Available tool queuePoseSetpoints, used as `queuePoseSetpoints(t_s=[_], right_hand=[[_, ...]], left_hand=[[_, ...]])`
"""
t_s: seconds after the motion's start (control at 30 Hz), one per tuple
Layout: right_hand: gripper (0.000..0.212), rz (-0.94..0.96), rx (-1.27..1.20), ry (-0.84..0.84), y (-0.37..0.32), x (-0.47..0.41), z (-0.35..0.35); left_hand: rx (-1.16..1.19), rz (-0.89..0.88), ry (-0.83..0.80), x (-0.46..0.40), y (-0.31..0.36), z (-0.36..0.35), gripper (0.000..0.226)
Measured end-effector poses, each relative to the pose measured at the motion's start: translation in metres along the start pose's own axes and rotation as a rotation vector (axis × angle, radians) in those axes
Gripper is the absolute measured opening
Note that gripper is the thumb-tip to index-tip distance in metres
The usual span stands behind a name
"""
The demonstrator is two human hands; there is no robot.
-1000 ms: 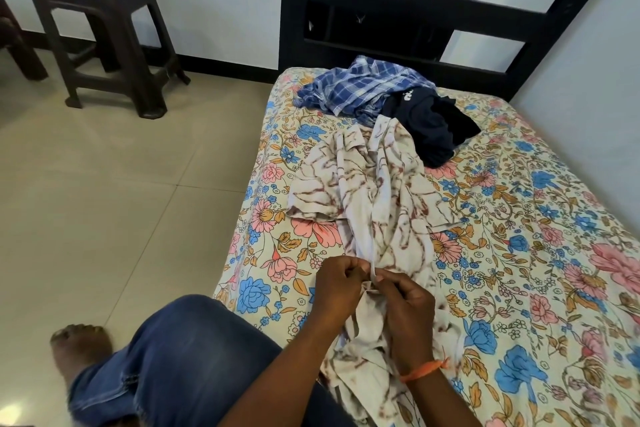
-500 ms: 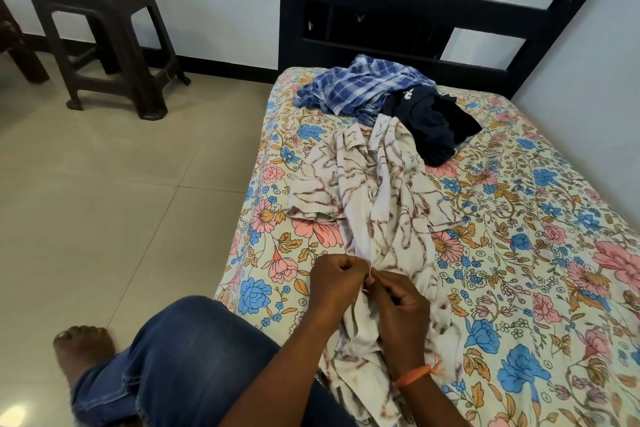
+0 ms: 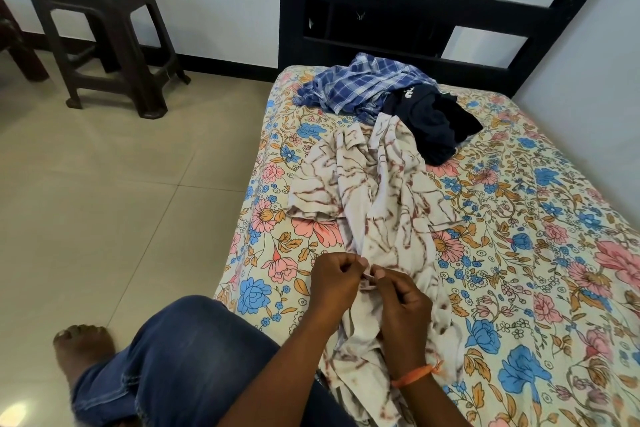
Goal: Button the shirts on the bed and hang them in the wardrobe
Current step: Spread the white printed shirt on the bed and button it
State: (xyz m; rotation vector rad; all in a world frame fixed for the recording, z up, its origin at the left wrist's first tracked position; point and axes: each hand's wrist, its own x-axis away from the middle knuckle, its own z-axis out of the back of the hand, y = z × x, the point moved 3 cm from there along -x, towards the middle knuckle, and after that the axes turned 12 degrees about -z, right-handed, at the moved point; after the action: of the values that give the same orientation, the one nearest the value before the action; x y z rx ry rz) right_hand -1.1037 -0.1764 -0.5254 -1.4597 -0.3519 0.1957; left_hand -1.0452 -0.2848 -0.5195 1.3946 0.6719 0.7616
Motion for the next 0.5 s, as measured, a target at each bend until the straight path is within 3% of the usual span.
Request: queuePoseSetpoints(t_s=[0.2, 0.5], right_hand=[[0.014, -0.228, -0.105, -0.071, -0.006, -0.011, -0.001], [0.014, -0.234, -0.057, -0.132, -0.009, -0.013, 0.000]], left_hand=[[-0.024, -0.015, -0.048, -0.004, -0.006, -0.003, 0.025], [0.053, 0.014, -0.080, -0.005, -0.003, -0.002, 0.024]])
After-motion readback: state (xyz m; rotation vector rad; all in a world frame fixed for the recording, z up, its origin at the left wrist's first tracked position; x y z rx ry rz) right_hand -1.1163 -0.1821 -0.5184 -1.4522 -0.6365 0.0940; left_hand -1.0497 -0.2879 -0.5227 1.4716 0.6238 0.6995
